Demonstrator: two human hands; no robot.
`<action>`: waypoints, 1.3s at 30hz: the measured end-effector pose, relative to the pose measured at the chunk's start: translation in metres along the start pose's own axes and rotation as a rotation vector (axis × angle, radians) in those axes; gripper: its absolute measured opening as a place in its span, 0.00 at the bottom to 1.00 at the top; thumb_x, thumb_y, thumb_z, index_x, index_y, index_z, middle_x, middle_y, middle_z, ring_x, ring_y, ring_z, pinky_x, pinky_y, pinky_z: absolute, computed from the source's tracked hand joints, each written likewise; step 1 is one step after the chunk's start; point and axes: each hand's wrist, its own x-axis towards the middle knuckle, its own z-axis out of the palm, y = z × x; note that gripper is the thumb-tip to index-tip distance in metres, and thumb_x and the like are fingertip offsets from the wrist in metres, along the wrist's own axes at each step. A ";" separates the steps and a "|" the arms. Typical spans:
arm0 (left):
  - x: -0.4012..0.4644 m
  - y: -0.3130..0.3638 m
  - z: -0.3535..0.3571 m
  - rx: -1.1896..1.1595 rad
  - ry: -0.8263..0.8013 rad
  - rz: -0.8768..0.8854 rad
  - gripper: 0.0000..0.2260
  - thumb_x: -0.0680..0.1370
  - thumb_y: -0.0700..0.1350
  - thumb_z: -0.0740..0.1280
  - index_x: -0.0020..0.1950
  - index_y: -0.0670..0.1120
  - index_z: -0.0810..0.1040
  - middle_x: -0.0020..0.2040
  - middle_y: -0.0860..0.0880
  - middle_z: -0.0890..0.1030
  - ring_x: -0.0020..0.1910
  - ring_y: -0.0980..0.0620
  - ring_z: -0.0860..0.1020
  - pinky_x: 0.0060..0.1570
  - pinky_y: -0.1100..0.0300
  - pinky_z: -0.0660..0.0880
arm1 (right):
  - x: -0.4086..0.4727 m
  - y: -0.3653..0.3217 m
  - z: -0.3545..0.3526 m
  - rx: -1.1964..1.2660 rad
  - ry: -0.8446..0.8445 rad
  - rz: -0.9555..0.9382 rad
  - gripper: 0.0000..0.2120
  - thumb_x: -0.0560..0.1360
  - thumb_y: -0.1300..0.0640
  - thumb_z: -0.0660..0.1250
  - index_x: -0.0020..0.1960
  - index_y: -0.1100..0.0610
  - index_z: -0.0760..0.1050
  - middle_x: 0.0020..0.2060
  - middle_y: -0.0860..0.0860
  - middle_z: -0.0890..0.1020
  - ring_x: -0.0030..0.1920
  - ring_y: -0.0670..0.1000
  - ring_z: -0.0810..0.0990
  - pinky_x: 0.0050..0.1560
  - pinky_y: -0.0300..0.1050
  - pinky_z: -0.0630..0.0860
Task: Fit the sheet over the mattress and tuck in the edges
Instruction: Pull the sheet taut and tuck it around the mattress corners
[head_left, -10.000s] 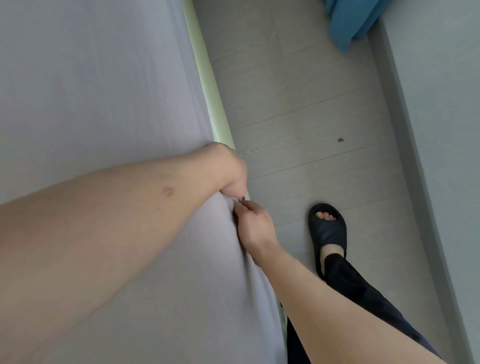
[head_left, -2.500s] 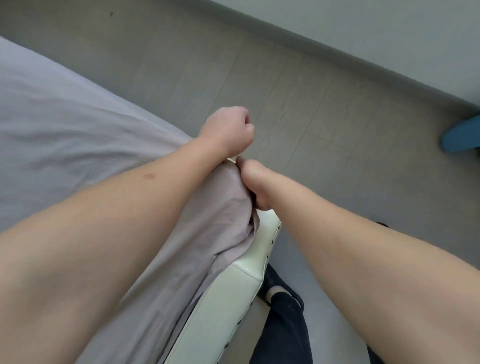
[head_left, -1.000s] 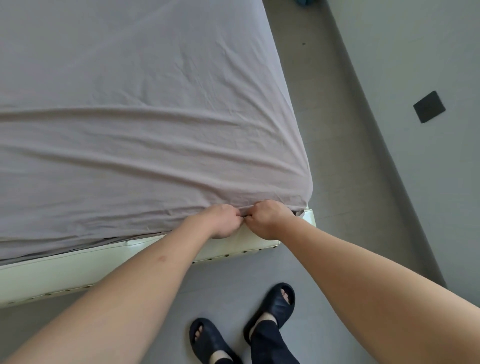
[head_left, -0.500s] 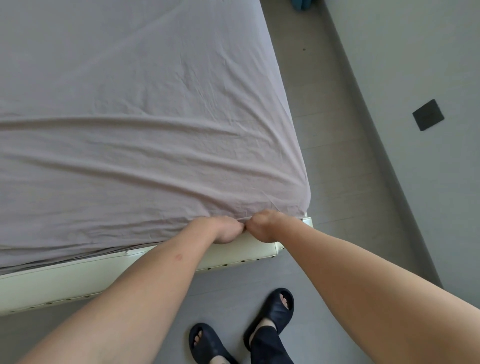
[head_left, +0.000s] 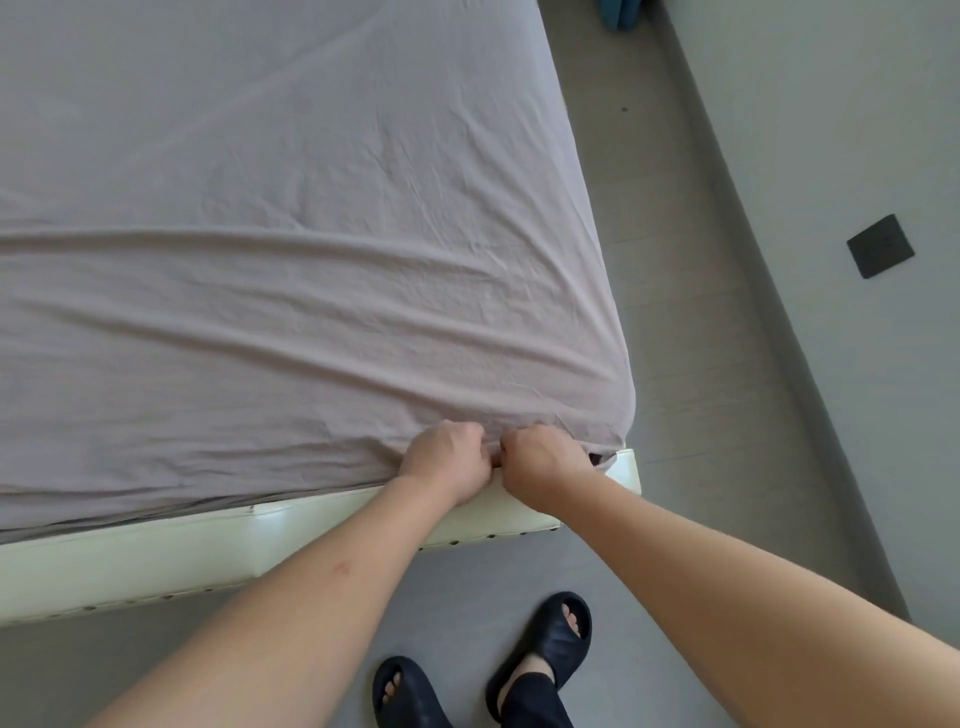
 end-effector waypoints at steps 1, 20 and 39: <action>-0.002 -0.007 0.000 -0.023 0.068 0.013 0.12 0.79 0.48 0.61 0.55 0.49 0.82 0.54 0.43 0.83 0.55 0.40 0.80 0.50 0.53 0.75 | 0.000 0.005 0.002 0.010 0.086 -0.018 0.10 0.78 0.55 0.59 0.53 0.54 0.77 0.52 0.55 0.83 0.56 0.59 0.78 0.48 0.49 0.68; -0.022 -0.036 -0.031 0.219 0.187 0.346 0.15 0.76 0.51 0.68 0.61 0.50 0.77 0.56 0.47 0.79 0.58 0.43 0.77 0.55 0.50 0.72 | -0.018 0.017 -0.024 0.341 0.422 -0.163 0.10 0.80 0.52 0.62 0.49 0.54 0.80 0.48 0.53 0.81 0.50 0.59 0.78 0.48 0.53 0.76; -0.040 -0.018 -0.028 0.210 0.577 0.495 0.11 0.69 0.43 0.69 0.50 0.45 0.77 0.46 0.45 0.76 0.44 0.41 0.75 0.43 0.48 0.72 | -0.039 -0.002 -0.047 0.770 0.302 -0.048 0.16 0.74 0.43 0.71 0.39 0.55 0.76 0.29 0.46 0.73 0.30 0.47 0.70 0.31 0.43 0.67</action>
